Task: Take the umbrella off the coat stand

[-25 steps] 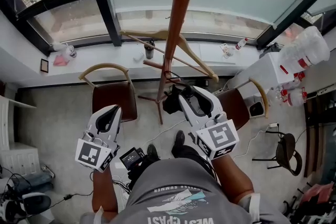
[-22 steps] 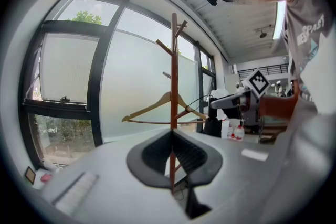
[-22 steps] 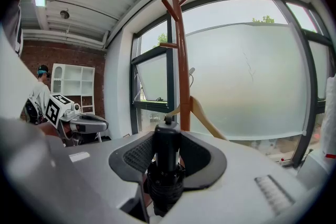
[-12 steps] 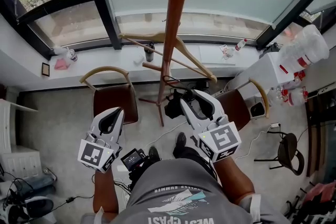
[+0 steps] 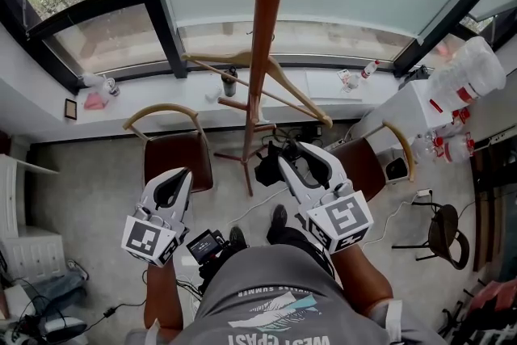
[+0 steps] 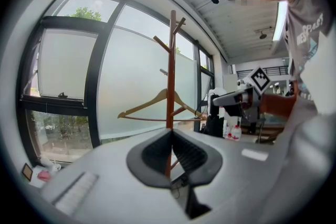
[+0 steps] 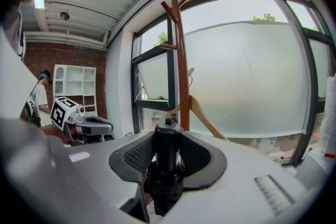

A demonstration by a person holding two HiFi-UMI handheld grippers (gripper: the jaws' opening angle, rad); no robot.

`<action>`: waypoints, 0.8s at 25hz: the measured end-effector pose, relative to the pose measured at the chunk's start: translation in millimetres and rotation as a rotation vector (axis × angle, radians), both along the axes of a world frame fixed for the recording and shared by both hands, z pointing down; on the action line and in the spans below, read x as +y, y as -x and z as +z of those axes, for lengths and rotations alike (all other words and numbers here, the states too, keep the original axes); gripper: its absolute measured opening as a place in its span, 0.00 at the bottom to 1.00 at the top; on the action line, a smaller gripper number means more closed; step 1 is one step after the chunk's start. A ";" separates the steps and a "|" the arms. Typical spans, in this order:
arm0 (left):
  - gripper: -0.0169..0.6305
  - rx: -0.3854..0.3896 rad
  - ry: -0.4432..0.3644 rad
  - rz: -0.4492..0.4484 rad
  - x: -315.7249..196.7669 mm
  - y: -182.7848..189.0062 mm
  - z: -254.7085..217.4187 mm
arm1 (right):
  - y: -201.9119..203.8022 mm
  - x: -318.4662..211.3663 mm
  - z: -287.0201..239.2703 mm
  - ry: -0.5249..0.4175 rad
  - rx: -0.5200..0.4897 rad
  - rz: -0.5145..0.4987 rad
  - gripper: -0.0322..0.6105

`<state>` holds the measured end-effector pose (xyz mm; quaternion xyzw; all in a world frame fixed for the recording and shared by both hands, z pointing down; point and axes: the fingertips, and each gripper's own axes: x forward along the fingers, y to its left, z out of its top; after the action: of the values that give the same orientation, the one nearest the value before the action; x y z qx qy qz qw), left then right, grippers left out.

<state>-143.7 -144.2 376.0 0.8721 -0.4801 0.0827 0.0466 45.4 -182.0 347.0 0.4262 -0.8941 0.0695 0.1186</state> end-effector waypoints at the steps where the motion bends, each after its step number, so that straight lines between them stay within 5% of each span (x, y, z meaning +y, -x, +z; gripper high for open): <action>1: 0.03 0.001 0.003 0.001 -0.2 -0.7 1.0 | -0.3 0.1 1.1 0.002 0.003 0.000 0.28; 20: 0.03 0.025 0.050 0.015 -7.2 -4.2 20.8 | -3.0 -6.2 18.4 0.029 0.011 0.017 0.28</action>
<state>-139.5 -151.4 396.9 0.8752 -0.4707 0.0841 0.0739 48.4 -188.1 365.4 0.4322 -0.8888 0.0811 0.1289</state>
